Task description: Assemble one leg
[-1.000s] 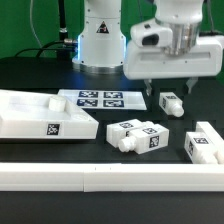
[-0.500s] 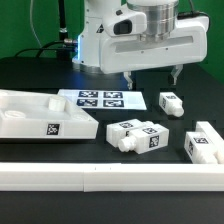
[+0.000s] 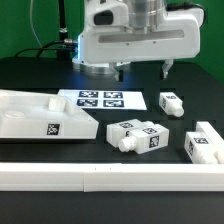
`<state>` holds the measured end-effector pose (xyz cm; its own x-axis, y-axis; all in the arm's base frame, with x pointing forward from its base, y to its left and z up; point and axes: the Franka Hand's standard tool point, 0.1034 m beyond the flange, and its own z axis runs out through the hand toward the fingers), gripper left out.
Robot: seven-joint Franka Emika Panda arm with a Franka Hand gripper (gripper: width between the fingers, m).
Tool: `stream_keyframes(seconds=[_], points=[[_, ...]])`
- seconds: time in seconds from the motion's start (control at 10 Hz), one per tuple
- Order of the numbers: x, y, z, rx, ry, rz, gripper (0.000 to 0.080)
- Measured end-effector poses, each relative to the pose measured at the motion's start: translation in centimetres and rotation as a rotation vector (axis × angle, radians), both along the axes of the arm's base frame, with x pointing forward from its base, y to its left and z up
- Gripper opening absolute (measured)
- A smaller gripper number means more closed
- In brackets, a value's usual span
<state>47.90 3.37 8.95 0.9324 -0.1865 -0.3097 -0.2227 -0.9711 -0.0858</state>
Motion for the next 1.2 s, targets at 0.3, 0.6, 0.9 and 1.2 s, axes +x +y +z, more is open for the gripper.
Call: stream_keyframes(seconds=[0.3, 0.6, 0.9, 1.2], points=[[0.9, -0.4, -0.4, 0.019, 0.040, -0.080, 0.0649], [1.0, -0.6, -0.5, 0.014, 0.043, -0.082, 0.0649], [2.9, -1.0, 0.2, -0.081, 0.034, -0.163, 0.0649], [5.9, -3.0, -1.0, -0.007, 0.007, -0.208, 0.0649]])
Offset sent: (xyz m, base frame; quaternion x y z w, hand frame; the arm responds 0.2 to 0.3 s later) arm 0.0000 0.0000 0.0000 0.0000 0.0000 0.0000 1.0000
